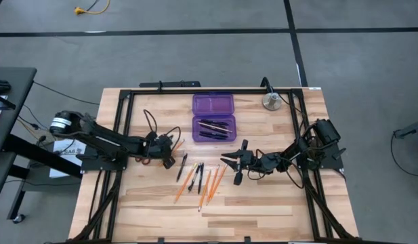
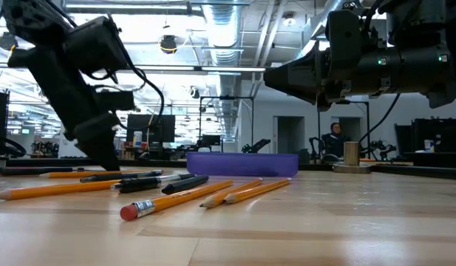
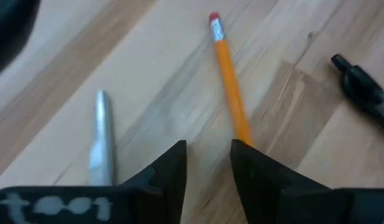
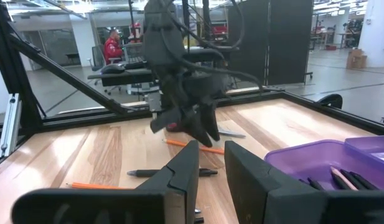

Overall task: Pick & place school supplies into a supply box
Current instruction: Put the orange pencil into the purple supply box

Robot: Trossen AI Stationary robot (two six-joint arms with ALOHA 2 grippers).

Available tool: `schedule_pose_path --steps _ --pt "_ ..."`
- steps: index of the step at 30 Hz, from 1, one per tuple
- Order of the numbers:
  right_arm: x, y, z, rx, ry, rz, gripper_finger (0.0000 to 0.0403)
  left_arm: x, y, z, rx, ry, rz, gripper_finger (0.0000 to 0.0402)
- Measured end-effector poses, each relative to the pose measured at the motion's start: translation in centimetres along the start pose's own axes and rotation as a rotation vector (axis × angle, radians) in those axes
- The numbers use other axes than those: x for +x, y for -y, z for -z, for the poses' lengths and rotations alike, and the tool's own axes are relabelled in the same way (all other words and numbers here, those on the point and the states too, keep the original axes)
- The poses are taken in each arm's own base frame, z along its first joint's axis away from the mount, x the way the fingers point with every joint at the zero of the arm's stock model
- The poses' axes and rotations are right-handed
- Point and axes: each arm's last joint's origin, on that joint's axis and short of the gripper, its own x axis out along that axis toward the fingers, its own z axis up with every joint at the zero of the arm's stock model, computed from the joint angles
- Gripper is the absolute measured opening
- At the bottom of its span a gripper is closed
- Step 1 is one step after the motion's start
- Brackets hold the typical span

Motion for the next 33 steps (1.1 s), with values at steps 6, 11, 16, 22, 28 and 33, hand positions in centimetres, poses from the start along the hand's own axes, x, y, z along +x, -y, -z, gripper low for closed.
schedule_pose_path --steps 6,11,16,22,28,33 --pt "0.0 0.0 0.0 -0.001 -0.001 0.0 0.0072 1.1 0.8 -0.4 0.014 -0.008 -0.041 0.0113" --pt "0.1 0.1 0.1 -0.003 -0.005 0.004 0.0072 0.8 0.8 -0.7 -0.004 0.016 -0.048 0.0113" --pt "0.1 0.1 0.1 -0.005 -0.007 0.006 0.0072 0.4 0.6 -0.9 -0.018 0.043 -0.055 0.0113" --pt "0.1 0.1 0.1 -0.005 -0.008 0.006 0.0072 0.0 0.5 -1.1 -0.028 0.061 -0.047 0.0113" --pt "0.1 0.1 0.1 -0.004 -0.008 0.006 0.0072 -0.1 0.6 -1.2 -0.034 0.05 -0.013 0.0113" --pt "0.1 0.1 0.1 -0.004 -0.008 0.006 0.0072 -0.1 0.7 -1.1 -0.035 0.026 0.015 0.0113"
